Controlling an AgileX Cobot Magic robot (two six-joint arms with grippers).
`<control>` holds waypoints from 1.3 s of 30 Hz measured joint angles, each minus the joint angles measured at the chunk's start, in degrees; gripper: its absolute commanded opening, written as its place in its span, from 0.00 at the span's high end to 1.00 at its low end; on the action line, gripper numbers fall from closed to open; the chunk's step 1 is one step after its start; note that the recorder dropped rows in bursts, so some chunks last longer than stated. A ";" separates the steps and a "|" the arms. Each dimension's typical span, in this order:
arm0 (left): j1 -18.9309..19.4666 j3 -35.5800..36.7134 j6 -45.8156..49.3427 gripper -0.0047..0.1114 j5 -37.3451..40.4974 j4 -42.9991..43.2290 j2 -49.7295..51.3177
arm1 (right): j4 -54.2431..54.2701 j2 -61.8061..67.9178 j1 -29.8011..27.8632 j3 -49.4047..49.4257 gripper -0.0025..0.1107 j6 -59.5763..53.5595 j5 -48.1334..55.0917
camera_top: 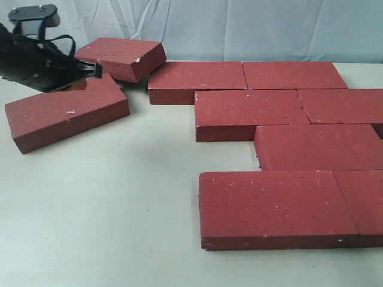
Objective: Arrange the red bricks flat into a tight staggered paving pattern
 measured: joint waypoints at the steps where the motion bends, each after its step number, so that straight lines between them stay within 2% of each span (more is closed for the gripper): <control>1: 0.72 0.49 0.00 0.96 0.00 -0.02 -1.14 | 0.00 0.00 0.00 0.00 0.98 0.00 0.00; 6: 4.37 3.44 0.00 0.96 -1.88 0.14 -6.18 | 0.00 0.00 0.00 0.00 0.98 0.00 0.00; 13: 5.15 5.28 0.00 0.96 -5.00 0.75 -7.54 | 0.00 0.00 0.00 0.00 0.98 0.00 -1.28; 29: 5.15 5.48 0.00 0.96 -5.88 0.94 -6.47 | 1.81 -0.09 0.00 0.00 0.98 0.00 -34.92; 39: 5.15 5.48 0.00 0.96 -6.12 0.94 -6.47 | 2.05 -0.09 0.00 0.00 0.98 0.13 -39.38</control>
